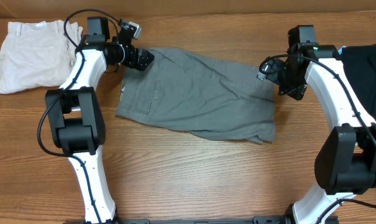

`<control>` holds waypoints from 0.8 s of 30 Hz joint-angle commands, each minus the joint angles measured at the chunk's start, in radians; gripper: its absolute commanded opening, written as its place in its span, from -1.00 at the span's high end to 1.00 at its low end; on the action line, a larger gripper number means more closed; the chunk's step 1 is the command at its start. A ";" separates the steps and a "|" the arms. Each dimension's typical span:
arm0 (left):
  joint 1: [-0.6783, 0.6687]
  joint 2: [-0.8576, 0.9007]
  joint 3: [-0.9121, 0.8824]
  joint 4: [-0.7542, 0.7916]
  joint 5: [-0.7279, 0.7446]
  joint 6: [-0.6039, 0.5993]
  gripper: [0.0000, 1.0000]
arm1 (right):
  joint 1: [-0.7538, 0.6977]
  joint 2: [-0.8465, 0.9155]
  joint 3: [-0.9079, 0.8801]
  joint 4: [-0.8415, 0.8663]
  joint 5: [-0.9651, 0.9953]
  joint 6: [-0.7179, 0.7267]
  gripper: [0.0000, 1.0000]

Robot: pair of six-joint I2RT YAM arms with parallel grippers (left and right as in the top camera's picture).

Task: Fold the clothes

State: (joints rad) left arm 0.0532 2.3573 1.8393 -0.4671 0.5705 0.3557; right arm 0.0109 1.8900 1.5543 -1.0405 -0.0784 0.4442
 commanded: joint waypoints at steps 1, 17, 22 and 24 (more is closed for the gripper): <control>-0.003 0.010 0.029 0.019 -0.050 -0.077 -0.99 | -0.001 0.000 0.002 -0.003 0.005 0.001 -1.00; 0.006 0.010 0.029 -0.008 -0.053 -0.095 -0.04 | -0.001 0.000 0.002 -0.002 0.006 0.001 -1.00; 0.006 0.010 0.029 -0.008 -0.053 -0.095 0.57 | -0.001 0.000 0.002 -0.002 0.006 0.001 -1.00; 0.006 0.010 0.029 -0.007 -0.053 -0.100 0.92 | -0.001 0.000 0.002 -0.002 0.006 0.002 -1.00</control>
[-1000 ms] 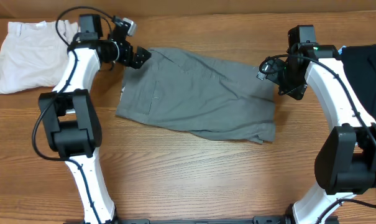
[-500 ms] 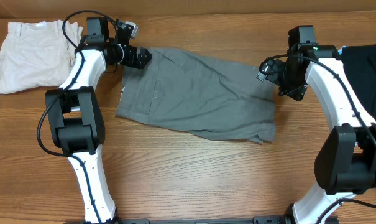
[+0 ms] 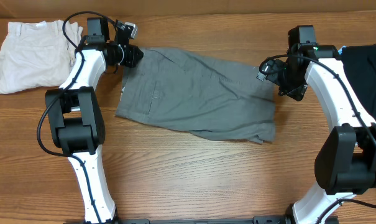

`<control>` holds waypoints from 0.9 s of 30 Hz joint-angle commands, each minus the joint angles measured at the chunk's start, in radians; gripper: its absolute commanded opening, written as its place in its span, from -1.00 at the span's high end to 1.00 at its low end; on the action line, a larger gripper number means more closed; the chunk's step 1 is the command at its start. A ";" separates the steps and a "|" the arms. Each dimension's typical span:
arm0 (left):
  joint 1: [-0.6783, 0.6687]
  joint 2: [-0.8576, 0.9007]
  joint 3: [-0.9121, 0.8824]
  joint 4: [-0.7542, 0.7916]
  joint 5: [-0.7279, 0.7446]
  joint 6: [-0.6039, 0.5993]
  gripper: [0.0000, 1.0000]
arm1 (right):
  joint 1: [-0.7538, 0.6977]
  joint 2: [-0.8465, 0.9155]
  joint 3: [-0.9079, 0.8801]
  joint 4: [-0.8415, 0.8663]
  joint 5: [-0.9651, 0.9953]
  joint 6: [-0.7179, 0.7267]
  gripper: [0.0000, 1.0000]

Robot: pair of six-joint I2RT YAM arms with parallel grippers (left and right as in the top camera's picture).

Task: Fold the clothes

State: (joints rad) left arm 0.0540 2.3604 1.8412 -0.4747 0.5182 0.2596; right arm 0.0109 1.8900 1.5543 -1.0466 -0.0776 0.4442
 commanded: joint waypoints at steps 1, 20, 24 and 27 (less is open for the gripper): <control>0.005 0.007 0.027 0.001 -0.001 -0.008 0.92 | -0.001 0.000 0.002 0.005 0.005 0.001 -1.00; 0.016 -0.053 0.211 -0.254 -0.106 -0.148 0.92 | -0.001 0.000 0.002 0.004 0.005 0.002 -1.00; 0.024 -0.053 0.209 -0.377 -0.359 -0.193 0.92 | -0.001 0.000 0.002 -0.003 0.005 0.002 -1.00; 0.044 -0.052 0.208 -0.389 -0.477 -0.237 0.92 | 0.000 0.000 0.002 -0.008 0.004 0.002 -1.00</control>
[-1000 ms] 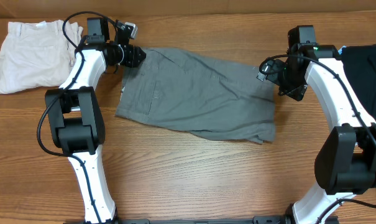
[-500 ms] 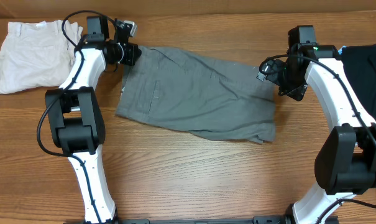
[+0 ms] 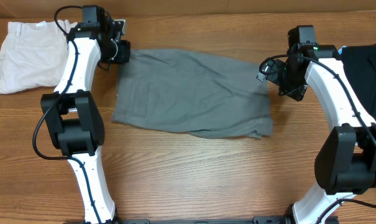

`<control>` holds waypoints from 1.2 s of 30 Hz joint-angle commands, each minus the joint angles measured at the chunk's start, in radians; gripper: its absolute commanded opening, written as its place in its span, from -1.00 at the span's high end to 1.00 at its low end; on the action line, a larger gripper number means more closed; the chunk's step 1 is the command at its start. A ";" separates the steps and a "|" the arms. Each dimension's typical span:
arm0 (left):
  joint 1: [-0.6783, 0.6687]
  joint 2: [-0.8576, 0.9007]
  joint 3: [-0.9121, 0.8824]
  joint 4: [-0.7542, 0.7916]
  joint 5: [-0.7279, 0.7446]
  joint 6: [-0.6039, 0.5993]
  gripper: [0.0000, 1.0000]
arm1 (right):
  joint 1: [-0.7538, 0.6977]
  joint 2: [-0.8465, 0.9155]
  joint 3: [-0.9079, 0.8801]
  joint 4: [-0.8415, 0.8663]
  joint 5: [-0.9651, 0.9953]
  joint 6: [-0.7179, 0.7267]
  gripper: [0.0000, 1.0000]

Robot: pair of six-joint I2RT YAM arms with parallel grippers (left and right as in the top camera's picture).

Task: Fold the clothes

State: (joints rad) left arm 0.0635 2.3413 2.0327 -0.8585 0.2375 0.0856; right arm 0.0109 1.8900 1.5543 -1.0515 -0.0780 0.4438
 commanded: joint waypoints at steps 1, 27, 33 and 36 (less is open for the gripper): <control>0.040 -0.032 0.016 -0.006 -0.196 -0.064 0.92 | 0.000 0.000 0.002 -0.005 0.003 0.002 -1.00; 0.073 -0.031 0.020 -0.165 -0.526 -0.210 0.92 | 0.119 0.065 0.002 0.077 -0.179 -0.003 -0.67; 0.067 -0.031 0.021 -0.215 -0.526 -0.218 0.92 | 0.151 0.083 0.001 0.121 -0.193 -0.005 -0.08; 0.067 -0.032 0.027 -0.265 -0.535 -0.225 0.92 | 0.172 0.118 0.001 0.136 -0.193 -0.005 -0.06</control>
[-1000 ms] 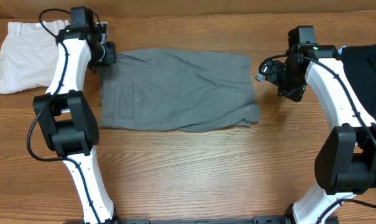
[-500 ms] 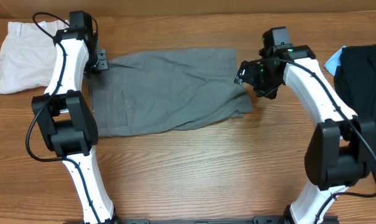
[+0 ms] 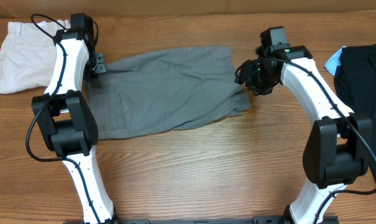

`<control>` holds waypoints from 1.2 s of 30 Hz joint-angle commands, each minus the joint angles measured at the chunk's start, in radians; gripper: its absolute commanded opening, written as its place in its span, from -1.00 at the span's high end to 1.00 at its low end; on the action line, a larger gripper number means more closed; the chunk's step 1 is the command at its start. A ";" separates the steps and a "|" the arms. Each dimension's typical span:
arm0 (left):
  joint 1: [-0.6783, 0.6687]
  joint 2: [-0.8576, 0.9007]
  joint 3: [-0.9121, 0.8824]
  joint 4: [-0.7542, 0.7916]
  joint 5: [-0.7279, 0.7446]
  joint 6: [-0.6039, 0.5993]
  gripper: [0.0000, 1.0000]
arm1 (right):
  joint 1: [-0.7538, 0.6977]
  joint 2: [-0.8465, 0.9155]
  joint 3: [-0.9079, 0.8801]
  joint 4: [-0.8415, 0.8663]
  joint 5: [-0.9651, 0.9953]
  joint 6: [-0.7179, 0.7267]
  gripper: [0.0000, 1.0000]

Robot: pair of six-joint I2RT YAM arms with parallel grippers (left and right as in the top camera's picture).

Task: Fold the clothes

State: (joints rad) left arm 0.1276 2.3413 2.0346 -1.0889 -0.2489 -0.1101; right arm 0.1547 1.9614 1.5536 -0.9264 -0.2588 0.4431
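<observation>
Grey shorts (image 3: pixel 169 93) lie spread flat across the middle of the table in the overhead view. My left gripper (image 3: pixel 99 64) is at their far left corner and looks shut on the cloth there. At the shorts' right edge my right gripper (image 3: pixel 245 78) is down on the fabric, apparently shut on it; the fingers themselves are hard to make out from above.
A white garment (image 3: pixel 23 56) lies folded at the far left corner of the table. A black garment (image 3: pixel 362 81) with a blue item (image 3: pixel 334 61) beside it lies at the right edge. Bare wood (image 3: pixel 194 174) fills the front of the table.
The shorts have shifted left and lie flatter and more spread. My left gripper has moved left with their far left corner. My right gripper has moved left along with the right edge.
At first the shorts lay slanted mid-table, left gripper at their far left corner, right gripper at their right edge. The left gripper then stood further left at each moment while the right stayed. Now both are further left, and the shorts with them.
</observation>
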 commanded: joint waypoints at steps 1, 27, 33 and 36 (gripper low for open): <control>0.004 -0.032 0.027 -0.051 -0.050 -0.029 0.92 | 0.034 0.059 0.002 0.013 -0.013 -0.005 -0.05; 0.140 -0.032 0.030 -0.034 -0.023 -0.051 -1.00 | 0.078 0.145 0.004 -0.002 -0.011 -0.005 -0.21; 0.140 -0.032 0.030 -0.059 -0.011 -0.050 -1.00 | 0.053 0.144 0.069 -0.058 0.036 -0.005 -0.84; 0.142 -0.032 0.030 -0.100 0.064 -0.046 -1.00 | 0.010 0.143 0.133 -0.135 0.098 -0.005 -1.00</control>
State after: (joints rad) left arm 0.2764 2.3413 2.0415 -1.1606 -0.2745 -0.1547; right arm 0.2123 2.1098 1.6032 -1.0245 -0.2367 0.4408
